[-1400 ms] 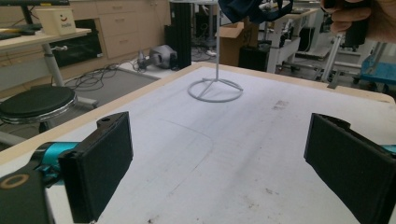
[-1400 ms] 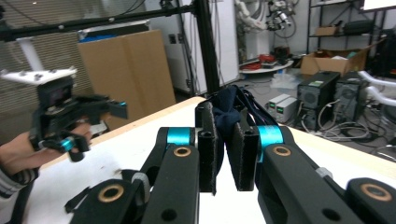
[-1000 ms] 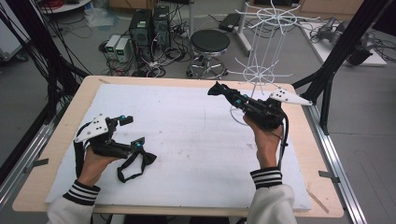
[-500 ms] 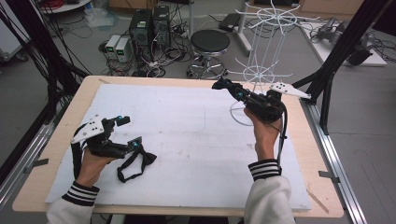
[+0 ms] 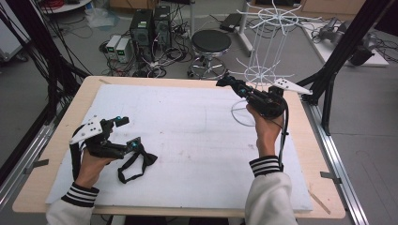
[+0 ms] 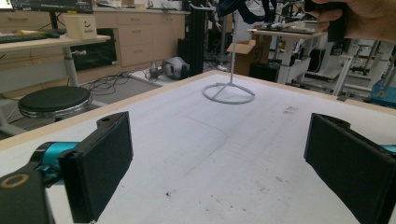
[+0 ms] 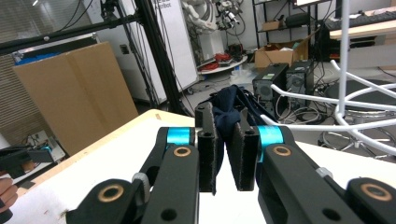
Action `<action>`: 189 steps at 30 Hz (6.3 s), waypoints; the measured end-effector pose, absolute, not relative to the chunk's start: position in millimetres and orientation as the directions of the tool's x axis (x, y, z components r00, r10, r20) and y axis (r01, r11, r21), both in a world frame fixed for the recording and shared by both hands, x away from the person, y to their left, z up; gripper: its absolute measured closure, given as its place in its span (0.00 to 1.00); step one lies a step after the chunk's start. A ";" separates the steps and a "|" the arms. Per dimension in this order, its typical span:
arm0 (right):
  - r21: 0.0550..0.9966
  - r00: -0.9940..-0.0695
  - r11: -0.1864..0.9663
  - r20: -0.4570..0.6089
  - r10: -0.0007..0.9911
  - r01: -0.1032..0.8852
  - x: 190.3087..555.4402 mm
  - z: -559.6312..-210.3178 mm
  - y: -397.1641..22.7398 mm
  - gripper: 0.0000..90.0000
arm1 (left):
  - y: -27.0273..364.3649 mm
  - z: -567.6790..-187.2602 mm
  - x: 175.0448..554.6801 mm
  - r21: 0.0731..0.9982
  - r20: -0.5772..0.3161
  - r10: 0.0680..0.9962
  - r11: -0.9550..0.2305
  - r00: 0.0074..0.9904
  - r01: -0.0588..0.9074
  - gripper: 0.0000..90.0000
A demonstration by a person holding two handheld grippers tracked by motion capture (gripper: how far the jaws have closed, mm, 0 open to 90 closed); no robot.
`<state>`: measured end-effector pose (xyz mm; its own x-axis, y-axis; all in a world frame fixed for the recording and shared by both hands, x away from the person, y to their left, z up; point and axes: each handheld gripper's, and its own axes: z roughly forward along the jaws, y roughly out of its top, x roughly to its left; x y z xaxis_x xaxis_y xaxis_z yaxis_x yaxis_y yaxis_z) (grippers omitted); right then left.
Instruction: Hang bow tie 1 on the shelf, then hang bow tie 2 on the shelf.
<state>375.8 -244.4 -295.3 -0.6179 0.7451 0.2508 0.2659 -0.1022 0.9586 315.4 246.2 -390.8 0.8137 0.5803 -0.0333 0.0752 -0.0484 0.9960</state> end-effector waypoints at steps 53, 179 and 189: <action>0.955 -0.494 -0.089 0.224 0.840 0.282 384.1 -289.7 -263.2 0.82 | 244.3 -393.3 312.5 0.994 -0.028 0.570 -0.068 0.821 0.081 0.09; 0.998 -0.726 0.056 -0.027 0.687 0.016 277.5 -394.2 -258.8 0.01 | 249.9 -367.6 336.3 0.878 0.080 0.398 -0.463 0.914 0.125 0.09; 0.998 -0.753 0.050 -0.012 0.658 0.027 278.6 -394.6 -254.9 0.01 | 233.3 -363.0 347.2 0.776 0.120 0.259 -0.626 0.958 0.072 0.09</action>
<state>278.6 -254.9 -394.6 -0.7528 0.6582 -0.0121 0.0273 0.0496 0.9984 347.2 233.3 -363.0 0.9582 0.2595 0.1204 0.0721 -0.6264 0.7762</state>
